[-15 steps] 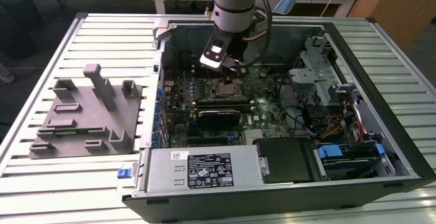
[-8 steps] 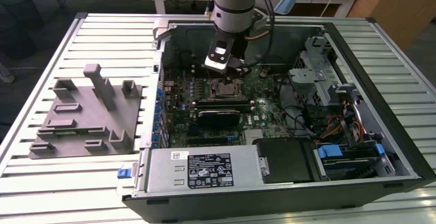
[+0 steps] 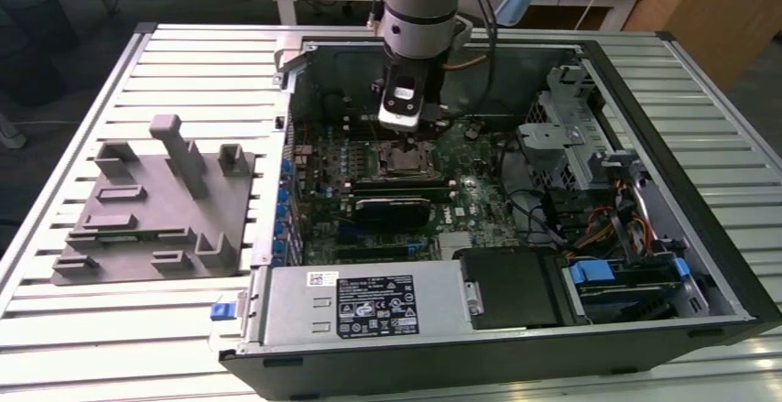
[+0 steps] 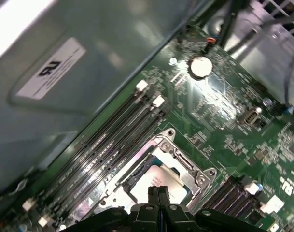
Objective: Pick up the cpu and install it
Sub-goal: 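Close the cpu cover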
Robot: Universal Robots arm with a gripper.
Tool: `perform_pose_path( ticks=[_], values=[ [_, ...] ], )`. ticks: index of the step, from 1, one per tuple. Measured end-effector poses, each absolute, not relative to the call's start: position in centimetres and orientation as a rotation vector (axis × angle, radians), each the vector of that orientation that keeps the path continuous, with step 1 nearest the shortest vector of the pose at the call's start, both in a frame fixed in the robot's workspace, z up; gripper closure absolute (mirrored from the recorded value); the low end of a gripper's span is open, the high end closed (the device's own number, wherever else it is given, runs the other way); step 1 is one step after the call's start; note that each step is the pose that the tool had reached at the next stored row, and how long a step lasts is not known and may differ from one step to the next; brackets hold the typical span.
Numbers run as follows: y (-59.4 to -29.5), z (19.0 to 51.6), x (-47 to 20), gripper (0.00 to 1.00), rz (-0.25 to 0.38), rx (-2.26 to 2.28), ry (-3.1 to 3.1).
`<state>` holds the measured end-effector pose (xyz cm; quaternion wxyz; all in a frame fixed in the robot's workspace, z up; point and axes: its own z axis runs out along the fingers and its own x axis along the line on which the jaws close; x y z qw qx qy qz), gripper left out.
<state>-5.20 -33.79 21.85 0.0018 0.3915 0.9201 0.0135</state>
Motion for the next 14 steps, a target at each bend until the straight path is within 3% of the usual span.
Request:
perform_pose_path(
  ticks=[14],
  values=[
    [-33.79,21.82,-5.20,0.89,0.043,0.855,3.023]
  ],
)
